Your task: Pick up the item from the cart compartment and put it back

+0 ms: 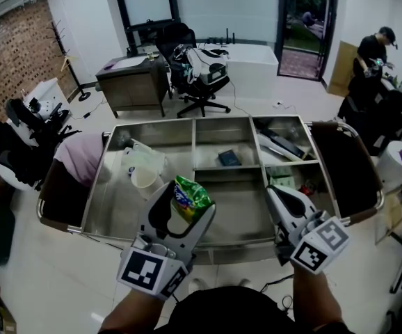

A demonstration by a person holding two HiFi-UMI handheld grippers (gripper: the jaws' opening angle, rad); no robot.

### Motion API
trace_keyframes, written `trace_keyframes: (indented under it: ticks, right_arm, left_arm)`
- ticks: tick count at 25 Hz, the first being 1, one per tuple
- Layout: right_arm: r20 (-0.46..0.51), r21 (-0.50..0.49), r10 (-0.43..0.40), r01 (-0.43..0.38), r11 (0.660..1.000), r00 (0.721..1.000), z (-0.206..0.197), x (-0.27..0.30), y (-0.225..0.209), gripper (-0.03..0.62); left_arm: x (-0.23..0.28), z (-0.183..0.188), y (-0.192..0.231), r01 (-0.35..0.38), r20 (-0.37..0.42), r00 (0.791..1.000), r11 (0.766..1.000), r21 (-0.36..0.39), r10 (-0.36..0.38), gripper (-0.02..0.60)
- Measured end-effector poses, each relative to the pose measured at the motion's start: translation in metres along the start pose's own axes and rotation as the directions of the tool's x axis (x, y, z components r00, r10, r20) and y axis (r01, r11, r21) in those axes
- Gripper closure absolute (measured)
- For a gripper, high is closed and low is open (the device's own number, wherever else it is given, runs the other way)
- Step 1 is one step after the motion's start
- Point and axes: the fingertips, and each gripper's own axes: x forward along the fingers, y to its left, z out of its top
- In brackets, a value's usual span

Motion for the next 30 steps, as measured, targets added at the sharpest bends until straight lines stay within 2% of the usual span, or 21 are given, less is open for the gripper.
trace_keyframes:
  ticks: [8, 19, 25, 28, 30]
  right_arm:
    - [0.004, 0.007, 0.008, -0.008, 1.0, 1.0, -0.001, 0.001, 0.002, 0.579]
    - [0.002, 0.012, 0.003, -0.003, 1.0, 1.0, -0.002, -0.001, 0.0, 0.579]
    - [0.001, 0.012, -0.007, 0.007, 1.0, 1.0, -0.001, -0.004, -0.003, 0.579]
    - [0.004, 0.012, -0.012, 0.012, 1.0, 1.0, 0.0, -0.006, -0.005, 0.579]
    - [0.006, 0.012, -0.017, 0.017, 1.0, 1.0, 0.001, -0.008, -0.007, 0.579]
  left_arm:
    - [-0.004, -0.005, 0.004, -0.026, -0.009, 1.0, 1.0, -0.01, 0.025, 0.236]
    - [0.0, -0.005, 0.004, -0.023, -0.019, 1.0, 1.0, -0.02, 0.022, 0.238]
    - [0.017, -0.001, 0.002, -0.014, -0.017, 1.0, 1.0, 0.018, 0.015, 0.238]
    - [0.027, -0.002, 0.001, -0.007, -0.037, 0.999, 0.999, 0.031, 0.008, 0.239]
    - [0.038, -0.006, -0.001, 0.006, -0.066, 0.998, 0.998, 0.067, -0.002, 0.238]
